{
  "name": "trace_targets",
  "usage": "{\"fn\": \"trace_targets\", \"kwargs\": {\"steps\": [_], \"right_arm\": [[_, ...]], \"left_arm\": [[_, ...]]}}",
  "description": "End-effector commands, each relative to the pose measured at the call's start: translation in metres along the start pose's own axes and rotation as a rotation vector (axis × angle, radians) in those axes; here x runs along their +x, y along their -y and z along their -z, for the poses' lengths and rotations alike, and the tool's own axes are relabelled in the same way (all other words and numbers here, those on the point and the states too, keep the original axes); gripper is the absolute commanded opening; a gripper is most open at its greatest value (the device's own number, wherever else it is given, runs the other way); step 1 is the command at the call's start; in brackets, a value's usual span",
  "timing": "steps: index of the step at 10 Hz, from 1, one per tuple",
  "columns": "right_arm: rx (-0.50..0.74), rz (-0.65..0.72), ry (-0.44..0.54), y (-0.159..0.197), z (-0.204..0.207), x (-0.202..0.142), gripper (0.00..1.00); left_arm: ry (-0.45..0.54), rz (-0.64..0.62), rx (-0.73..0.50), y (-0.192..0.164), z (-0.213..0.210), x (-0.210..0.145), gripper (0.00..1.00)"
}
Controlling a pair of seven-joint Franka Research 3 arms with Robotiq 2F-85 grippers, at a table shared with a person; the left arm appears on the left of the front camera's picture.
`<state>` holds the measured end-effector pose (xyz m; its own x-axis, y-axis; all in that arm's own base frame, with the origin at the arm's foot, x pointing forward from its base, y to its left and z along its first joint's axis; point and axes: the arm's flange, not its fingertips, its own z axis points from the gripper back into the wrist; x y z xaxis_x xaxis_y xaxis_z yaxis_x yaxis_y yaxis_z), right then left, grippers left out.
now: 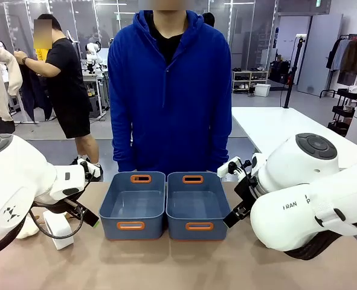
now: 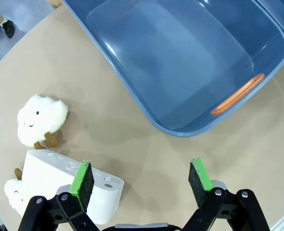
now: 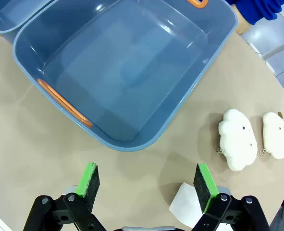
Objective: Sort the digital clocks into the basket.
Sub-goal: Pick up the Digital clock from the table and place it into the empty Plastic storage basket.
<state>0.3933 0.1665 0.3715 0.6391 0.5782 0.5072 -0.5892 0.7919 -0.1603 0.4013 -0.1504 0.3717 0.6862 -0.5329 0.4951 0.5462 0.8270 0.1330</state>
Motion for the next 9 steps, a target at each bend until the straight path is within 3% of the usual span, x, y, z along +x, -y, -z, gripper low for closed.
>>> {"fn": "trace_targets", "kwargs": {"steps": [1, 2, 3, 4, 5, 7, 8, 9], "right_arm": [[0.047, 0.013, 0.023, 0.003, -0.030, 0.024, 1.00], [0.103, 0.023, 0.026, 0.008, -0.052, 0.040, 1.00], [0.133, 0.023, -0.003, 0.017, -0.065, 0.051, 1.00], [0.182, 0.039, -0.011, 0.026, -0.070, 0.058, 1.00], [0.234, 0.054, -0.016, 0.033, -0.076, 0.063, 1.00], [0.390, 0.127, -0.034, 0.051, -0.083, 0.067, 1.00], [0.486, 0.192, -0.014, 0.067, -0.088, 0.064, 1.00], [0.610, 0.275, 0.023, 0.088, -0.096, 0.053, 1.00]], "left_arm": [[0.000, 0.000, 0.000, 0.000, 0.000, 0.000, 1.00], [-0.024, 0.014, -0.018, -0.008, -0.024, 0.012, 1.00], [-0.024, 0.003, -0.111, -0.018, -0.044, 0.017, 1.00], [-0.022, -0.041, -0.277, -0.025, -0.053, 0.022, 1.00], [-0.055, -0.051, -0.278, -0.037, -0.058, 0.027, 1.00], [-0.050, -0.128, -0.435, -0.060, -0.071, 0.032, 1.00], [-0.026, -0.218, -0.524, -0.076, -0.077, 0.026, 1.00], [0.059, -0.331, -0.648, -0.100, -0.088, 0.012, 1.00]]}}
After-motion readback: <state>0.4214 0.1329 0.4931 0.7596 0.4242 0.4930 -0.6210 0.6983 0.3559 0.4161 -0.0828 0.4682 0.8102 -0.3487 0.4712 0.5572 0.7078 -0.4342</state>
